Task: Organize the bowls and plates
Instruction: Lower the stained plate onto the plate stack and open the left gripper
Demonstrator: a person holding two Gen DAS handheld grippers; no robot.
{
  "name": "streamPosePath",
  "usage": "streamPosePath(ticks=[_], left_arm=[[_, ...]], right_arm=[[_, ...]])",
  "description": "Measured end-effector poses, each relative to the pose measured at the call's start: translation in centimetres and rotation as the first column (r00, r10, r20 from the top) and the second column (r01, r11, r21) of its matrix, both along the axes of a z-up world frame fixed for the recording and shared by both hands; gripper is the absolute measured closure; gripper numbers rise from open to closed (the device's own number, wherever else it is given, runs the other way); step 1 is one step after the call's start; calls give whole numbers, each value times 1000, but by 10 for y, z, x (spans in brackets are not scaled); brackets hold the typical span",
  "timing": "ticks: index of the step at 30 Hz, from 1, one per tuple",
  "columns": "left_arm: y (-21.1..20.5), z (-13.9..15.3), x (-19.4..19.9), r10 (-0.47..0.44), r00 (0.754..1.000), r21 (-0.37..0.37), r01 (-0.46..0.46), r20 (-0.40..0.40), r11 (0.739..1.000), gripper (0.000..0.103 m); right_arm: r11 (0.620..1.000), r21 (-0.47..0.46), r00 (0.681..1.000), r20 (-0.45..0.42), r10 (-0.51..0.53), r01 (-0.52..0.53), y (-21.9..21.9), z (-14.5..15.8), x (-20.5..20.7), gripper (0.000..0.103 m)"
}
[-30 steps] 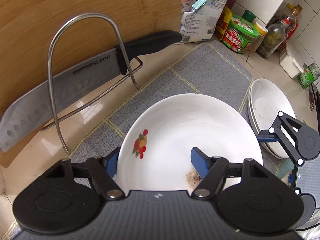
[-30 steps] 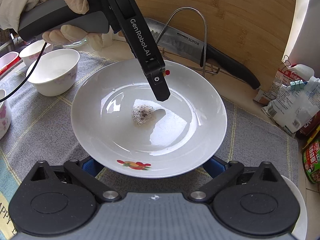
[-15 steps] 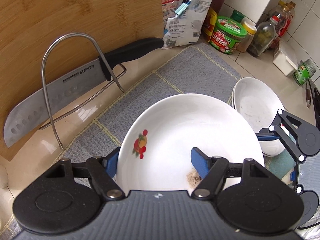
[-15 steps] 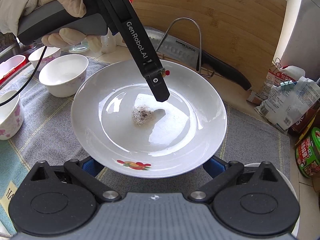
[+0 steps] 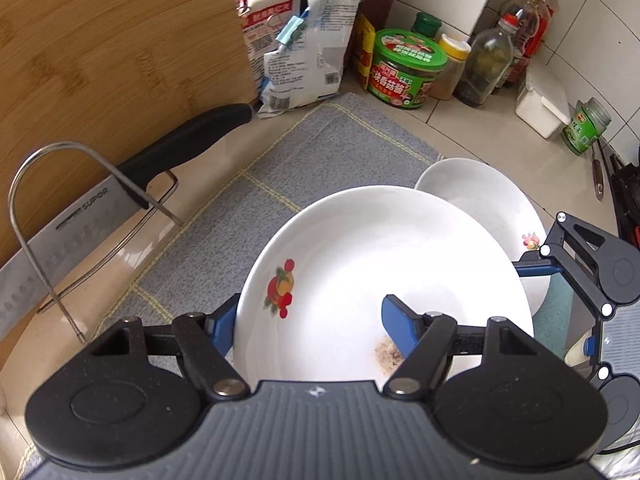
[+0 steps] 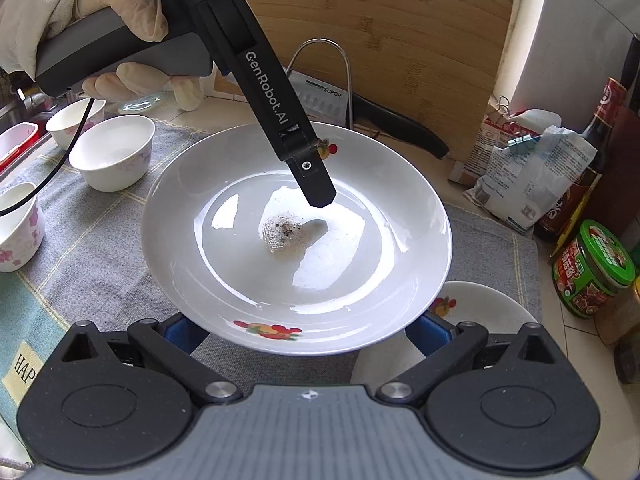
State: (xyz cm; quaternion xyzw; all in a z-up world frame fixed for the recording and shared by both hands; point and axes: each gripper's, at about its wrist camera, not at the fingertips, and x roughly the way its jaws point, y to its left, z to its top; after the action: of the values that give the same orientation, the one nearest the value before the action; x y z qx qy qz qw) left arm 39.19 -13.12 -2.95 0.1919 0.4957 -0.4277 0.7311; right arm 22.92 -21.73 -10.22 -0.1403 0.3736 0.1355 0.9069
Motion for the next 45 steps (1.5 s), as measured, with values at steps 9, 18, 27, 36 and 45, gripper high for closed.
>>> streamPosePath(ticks=[9,18,27,36,45], left_arm=[[-49,0,-4,-111,994,-18,111,7,994,31],[-96,-7,-16,-218,976,-28,218,-6,976,31],[-137,-18,-33,-308,951,-31,307,-32,951,31],[-158,-31,-49,-364,930,-18,364,-58,931,31],[-163,-45,-52,-369,925,-16,369,-92,929,31]], right_arm=[[993,2,993,11,-115,115,-31,1,-14,0],[974,-5,974,3,-228,228,-63,-2,-30,0],[949,-14,949,-6,-316,316,-86,-5,-50,0],[931,-23,930,-24,-366,366,-99,-9,-60,0],[926,-31,925,-44,-378,377,-102,-13,-62,0]])
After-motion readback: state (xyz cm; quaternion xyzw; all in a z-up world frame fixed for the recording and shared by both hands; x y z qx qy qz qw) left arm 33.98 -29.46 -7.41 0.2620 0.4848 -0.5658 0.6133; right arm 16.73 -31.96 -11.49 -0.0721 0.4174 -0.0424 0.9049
